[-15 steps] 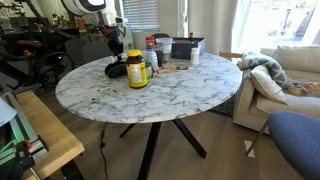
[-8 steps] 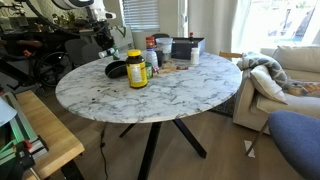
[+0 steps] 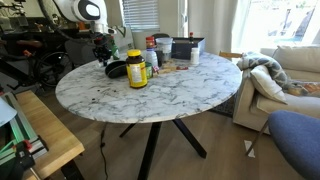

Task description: Remove the white bottle from the sunglasses from the glasses pouch

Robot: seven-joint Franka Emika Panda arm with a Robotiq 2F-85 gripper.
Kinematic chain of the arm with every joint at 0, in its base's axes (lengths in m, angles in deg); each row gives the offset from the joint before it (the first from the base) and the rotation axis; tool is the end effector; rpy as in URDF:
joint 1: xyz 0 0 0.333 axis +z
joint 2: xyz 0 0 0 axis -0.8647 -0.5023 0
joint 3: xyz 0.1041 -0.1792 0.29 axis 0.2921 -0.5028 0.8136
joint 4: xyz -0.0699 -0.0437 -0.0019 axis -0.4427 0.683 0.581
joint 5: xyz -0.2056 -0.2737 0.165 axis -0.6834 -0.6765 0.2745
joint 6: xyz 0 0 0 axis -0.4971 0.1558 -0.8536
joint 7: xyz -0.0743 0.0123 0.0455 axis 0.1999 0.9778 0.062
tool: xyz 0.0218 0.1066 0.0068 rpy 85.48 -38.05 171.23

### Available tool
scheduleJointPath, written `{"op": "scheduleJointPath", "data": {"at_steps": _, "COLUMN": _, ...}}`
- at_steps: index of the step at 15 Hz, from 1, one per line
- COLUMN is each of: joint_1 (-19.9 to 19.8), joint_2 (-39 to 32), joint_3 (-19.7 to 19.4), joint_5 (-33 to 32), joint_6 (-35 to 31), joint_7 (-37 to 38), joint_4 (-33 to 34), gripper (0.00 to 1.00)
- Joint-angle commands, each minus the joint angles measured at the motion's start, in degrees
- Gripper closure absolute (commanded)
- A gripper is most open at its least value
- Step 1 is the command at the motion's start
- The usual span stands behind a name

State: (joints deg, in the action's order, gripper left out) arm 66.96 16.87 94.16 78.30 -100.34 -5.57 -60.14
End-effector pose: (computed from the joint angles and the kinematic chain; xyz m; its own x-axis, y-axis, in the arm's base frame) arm 0.5176 0.1242 0.2560 0.9615 0.2332 -0.1457 0.2336 -0.9722 -0.0142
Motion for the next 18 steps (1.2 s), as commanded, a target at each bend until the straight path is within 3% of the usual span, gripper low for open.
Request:
{"op": "scheduleJointPath", "data": {"at_steps": 1, "joint_1": 0.3, "joint_2": -4.9, "joint_3": -0.5, "joint_5": -0.3, "joint_6": 2.0, "joint_7": 0.1, "joint_4": 4.9, "gripper": 0.92}}
{"op": "scheduleJointPath", "data": {"at_steps": 5, "joint_1": -0.7, "joint_2": -5.2, "joint_3": -0.7, "joint_5": 1.6, "joint_6": 0.0, "joint_7": 0.2, "joint_4": 5.3, "gripper": 0.92}}
{"op": "scheduleJointPath", "data": {"at_steps": 6, "joint_1": -1.0, "joint_2": -4.7, "joint_3": -0.7, "joint_5": 2.0, "joint_6": 0.1, "joint_7": 0.0, "joint_4": 5.0, "gripper": 0.43}}
{"op": "scheduleJointPath", "data": {"at_steps": 8, "joint_1": -1.7, "joint_2": -2.6, "joint_3": -0.5, "joint_5": 3.1, "joint_6": -0.2, "joint_7": -0.5, "joint_4": 3.8, "gripper": 0.35}}
{"op": "scheduleJointPath", "data": {"at_steps": 12, "joint_1": -4.1, "joint_2": 8.4, "joint_3": 0.9, "joint_5": 8.2, "joint_6": -4.1, "joint_7": -4.4, "joint_4": -3.2, "gripper": 0.05}}
{"op": "scheduleJointPath", "data": {"at_steps": 15, "joint_1": -6.3, "joint_2": 17.7, "joint_3": 1.6, "joint_5": 16.5, "joint_6": -9.6, "joint_7": -12.2, "joint_4": -8.6, "gripper": 0.00}}
{"op": "scheduleJointPath", "data": {"at_steps": 17, "joint_1": -7.0, "joint_2": 24.3, "joint_3": 0.7, "joint_5": 26.2, "joint_6": -9.9, "joint_7": -21.5, "joint_4": -11.4, "gripper": 0.00}}
{"op": "scheduleJointPath", "data": {"at_steps": 18, "joint_1": -4.9, "joint_2": 16.8, "joint_3": -0.3, "joint_5": 19.5, "joint_6": -8.4, "joint_7": -14.4, "joint_4": -5.6, "gripper": 0.00}}
